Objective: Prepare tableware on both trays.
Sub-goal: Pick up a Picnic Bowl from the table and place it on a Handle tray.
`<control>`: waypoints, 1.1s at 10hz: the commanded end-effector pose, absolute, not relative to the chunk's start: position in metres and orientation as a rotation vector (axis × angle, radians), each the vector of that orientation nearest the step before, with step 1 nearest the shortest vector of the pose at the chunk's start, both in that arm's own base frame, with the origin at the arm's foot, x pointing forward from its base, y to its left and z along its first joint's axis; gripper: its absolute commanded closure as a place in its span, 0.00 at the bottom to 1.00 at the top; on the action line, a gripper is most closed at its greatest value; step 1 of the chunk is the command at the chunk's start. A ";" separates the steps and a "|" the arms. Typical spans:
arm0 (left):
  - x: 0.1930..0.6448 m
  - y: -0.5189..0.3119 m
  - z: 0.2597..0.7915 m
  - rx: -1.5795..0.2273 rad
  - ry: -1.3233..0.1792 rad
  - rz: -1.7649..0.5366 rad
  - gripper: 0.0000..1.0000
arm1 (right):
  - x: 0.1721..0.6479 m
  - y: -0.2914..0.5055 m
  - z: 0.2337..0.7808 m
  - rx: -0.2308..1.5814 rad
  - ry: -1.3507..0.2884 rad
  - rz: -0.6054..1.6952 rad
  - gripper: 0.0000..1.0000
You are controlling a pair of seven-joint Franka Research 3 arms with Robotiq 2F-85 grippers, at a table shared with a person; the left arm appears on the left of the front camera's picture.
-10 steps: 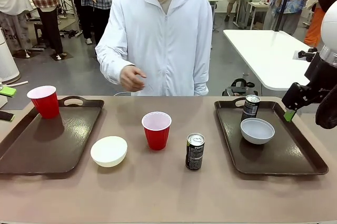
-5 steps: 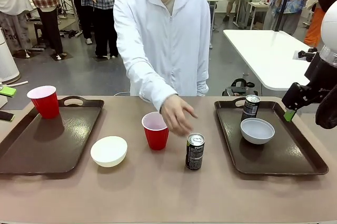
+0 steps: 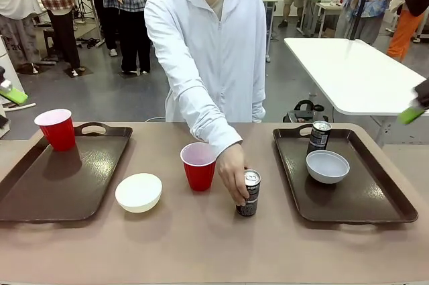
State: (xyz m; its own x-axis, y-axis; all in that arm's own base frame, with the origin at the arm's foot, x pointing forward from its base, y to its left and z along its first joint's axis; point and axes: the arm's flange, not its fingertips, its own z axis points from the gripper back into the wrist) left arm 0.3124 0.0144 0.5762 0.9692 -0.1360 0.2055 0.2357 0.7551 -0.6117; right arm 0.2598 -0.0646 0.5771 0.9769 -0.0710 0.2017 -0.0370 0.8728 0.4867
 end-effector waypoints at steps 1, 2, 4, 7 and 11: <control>0.332 -0.004 0.618 -0.507 -0.066 -0.285 0.00 | 0.242 -0.114 0.592 0.702 -0.206 -0.021 0.00; 0.344 -0.017 0.625 -0.457 -0.046 -0.291 0.00 | 0.246 -0.137 0.588 0.799 -0.186 -0.013 0.00; 0.379 -0.054 0.611 -0.362 0.008 -0.262 0.00 | 0.267 -0.169 0.563 0.962 -0.102 0.012 0.00; 0.407 -0.103 0.563 -0.264 -0.005 -0.174 0.00 | 0.286 -0.173 0.527 1.063 -0.055 0.003 0.00; 0.399 -0.141 0.513 0.002 -0.176 -0.063 0.00 | 0.282 -0.172 0.519 1.055 -0.074 -0.012 0.00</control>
State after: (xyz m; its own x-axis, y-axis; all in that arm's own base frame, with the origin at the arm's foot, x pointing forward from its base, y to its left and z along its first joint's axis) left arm 0.4098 -0.1382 0.5215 0.9809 -0.1039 0.1645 0.1186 0.9895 -0.0823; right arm 0.2859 -0.1723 0.5139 0.9982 -0.0500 0.0327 -0.0033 0.5002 0.8659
